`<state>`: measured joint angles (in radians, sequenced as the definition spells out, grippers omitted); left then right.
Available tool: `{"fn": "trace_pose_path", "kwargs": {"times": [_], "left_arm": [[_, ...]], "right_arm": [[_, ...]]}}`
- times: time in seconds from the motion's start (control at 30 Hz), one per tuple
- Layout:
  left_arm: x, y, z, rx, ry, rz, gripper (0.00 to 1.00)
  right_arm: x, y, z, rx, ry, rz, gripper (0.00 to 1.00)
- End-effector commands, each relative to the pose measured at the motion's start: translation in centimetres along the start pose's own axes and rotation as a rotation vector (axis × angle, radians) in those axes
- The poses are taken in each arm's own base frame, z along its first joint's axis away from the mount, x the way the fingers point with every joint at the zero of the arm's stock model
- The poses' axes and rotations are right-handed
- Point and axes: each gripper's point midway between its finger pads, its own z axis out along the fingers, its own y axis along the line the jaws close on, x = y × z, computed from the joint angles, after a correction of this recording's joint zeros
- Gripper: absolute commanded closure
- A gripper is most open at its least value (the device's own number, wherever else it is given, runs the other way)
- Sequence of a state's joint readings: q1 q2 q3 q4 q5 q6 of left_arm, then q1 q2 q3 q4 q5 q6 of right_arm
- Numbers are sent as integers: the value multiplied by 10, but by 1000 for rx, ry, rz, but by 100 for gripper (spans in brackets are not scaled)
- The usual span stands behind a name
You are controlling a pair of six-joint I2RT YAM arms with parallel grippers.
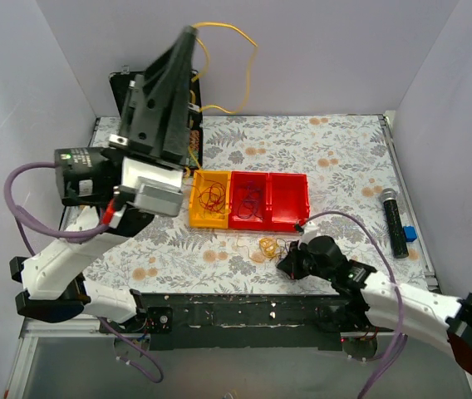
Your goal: Untangle the cables
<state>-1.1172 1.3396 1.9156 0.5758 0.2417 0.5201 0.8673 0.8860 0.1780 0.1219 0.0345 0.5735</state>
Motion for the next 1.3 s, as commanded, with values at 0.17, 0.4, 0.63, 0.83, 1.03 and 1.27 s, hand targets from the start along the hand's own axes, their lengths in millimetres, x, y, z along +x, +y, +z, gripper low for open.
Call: {"fn": "trace_pose_path", "kwargs": {"times": [0.17, 0.4, 0.63, 0.83, 1.03, 1.27], "left_arm": [[69, -123, -67, 164, 322, -274, 100], [120, -219, -138, 245, 496, -378, 100], [195, -268, -185, 246, 627, -411, 100], [226, -291, -226, 275, 700, -394, 100], [232, -317, -258, 339, 731, -443, 100], [225, -344, -283, 399, 778, -555, 100]], "right_arm": [[-42, 59, -61, -305, -219, -127, 99], [-46, 55, -79, -288, -255, -95, 99], [-34, 52, -72, -281, -194, -107, 99], [-30, 46, -65, -243, -162, -110, 99], [-31, 42, -62, -215, -152, -108, 99], [-29, 39, -59, -195, -142, -100, 99]]}}
